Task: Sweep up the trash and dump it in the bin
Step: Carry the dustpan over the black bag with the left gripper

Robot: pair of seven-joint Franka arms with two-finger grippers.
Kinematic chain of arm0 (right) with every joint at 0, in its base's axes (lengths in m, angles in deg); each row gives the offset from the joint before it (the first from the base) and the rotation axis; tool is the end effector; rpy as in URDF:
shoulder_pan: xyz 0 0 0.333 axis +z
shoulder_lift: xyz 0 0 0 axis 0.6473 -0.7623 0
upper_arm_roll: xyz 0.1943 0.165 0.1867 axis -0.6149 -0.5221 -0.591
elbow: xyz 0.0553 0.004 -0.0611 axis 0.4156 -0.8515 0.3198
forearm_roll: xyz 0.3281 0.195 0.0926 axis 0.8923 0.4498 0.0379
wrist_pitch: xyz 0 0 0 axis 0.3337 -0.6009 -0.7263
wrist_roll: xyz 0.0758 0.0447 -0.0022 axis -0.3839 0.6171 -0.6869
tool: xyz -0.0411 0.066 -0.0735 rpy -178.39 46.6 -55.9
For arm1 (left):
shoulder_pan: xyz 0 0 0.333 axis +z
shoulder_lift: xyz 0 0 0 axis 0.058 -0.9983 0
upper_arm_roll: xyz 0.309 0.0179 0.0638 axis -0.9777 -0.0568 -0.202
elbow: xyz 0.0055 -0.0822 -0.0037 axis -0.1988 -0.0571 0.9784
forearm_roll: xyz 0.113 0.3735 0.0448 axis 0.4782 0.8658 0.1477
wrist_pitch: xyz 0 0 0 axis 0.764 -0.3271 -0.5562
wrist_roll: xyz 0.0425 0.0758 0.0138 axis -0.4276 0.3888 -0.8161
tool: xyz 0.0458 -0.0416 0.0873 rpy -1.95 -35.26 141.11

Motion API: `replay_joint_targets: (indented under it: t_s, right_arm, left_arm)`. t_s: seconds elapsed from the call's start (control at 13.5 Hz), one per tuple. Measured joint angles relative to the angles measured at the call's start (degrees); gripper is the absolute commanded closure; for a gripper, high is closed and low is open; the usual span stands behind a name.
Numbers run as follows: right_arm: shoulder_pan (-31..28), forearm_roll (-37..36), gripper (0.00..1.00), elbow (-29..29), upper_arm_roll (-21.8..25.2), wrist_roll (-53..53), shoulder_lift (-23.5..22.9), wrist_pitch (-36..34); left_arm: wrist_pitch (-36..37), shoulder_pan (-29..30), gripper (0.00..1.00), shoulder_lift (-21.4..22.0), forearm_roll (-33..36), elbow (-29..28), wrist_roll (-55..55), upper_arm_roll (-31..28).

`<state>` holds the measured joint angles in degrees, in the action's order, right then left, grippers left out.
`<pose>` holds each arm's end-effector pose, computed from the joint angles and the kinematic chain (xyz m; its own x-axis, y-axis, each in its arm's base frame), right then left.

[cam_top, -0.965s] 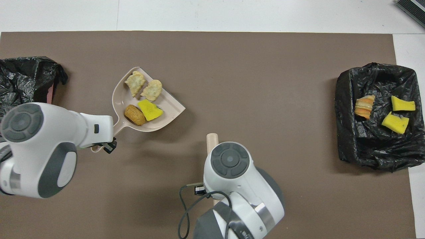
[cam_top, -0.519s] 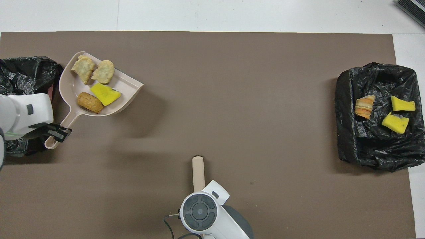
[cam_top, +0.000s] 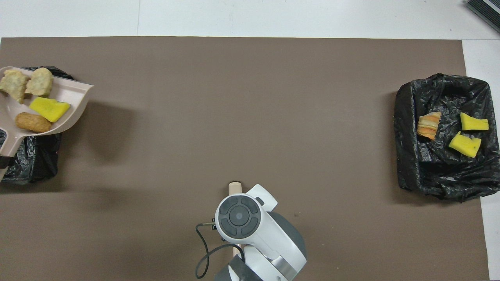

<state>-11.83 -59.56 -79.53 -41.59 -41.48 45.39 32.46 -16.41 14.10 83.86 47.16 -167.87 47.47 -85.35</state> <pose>0.3865 0.4133 0.3735 0.9845 -0.0210 -0.1743 -0.0226 -0.9997 -0.0071 0.5135 0.1403 0.5259 0.9700 -0.2431 0.0039 -0.2431 -0.9700 -0.0023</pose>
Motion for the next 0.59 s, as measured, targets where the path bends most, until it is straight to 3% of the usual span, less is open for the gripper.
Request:
replay_joint_targets:
  t_s: [0.22, 0.59]
  right_arm:
    - [-3.57, -2.75, 0.00, 6.04, 0.16, -0.65, 0.21, -5.43]
    - [-13.77, -8.18, 0.00, 14.39, 0.71, -11.60, 0.79, -14.81]
  left_arm:
    - [0.92, 6.23, 1.00, -2.47, 2.42, 3.70, -1.98, -0.01]
    - [2.54, 11.22, 1.00, -9.43, 17.99, 12.76, -21.31, -0.09]
